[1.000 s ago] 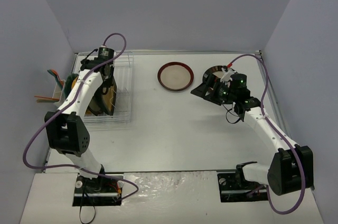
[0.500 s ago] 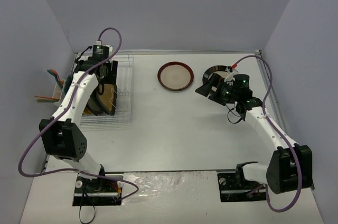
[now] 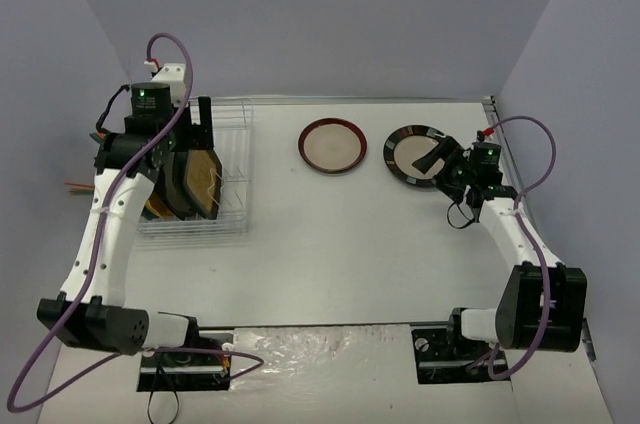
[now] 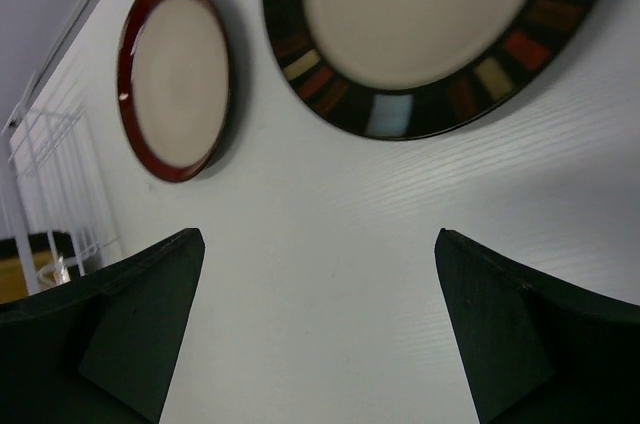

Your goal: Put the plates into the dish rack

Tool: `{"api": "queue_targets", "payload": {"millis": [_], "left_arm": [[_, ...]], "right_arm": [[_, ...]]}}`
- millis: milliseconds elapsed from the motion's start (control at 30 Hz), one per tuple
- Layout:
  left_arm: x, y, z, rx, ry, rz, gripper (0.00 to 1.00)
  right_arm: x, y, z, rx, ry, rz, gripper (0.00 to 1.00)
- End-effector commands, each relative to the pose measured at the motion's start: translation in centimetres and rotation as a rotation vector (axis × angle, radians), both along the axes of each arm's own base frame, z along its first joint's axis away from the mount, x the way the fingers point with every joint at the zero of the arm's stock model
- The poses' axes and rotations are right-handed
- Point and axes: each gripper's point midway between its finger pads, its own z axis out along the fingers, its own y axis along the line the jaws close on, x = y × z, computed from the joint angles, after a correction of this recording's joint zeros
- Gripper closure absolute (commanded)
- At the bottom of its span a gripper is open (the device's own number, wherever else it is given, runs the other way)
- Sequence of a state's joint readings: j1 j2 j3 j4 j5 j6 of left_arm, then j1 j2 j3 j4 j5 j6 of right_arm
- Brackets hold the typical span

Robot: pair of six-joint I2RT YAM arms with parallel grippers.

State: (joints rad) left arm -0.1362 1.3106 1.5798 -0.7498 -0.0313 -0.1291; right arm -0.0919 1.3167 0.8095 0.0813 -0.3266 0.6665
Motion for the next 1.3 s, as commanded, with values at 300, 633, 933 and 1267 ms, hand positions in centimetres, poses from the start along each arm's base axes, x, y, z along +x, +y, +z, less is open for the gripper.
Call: {"api": "queue_targets", "payload": {"millis": [300,633,933,1267], "left_arm": [[-4.9,-3.5,-1.3,-0.243,-0.034,-0.104,0.03],[-5.5,-4.7,-2.5,-0.298,-0.001,-0.145,0.03],[-5.4,-5.5,-3.4,-0.332,0.024,-0.174,0.03],[-4.9,-6.9,-3.0,-0.404,0.016,-0.213,0.03]], "right_arm": [[6.3,-7.9,-4.6,-0.025,0.064,-0.285,0.13],[10.0,-7.8,-8.1,0.094,-0.027,-0.203,0.33],[9.5,-6.8,-12.2,0.187,-0.041,-0.101,0.45],[8.9,-7.4,-11.3,0.231,-0.106,-0.104,1.0]]}}
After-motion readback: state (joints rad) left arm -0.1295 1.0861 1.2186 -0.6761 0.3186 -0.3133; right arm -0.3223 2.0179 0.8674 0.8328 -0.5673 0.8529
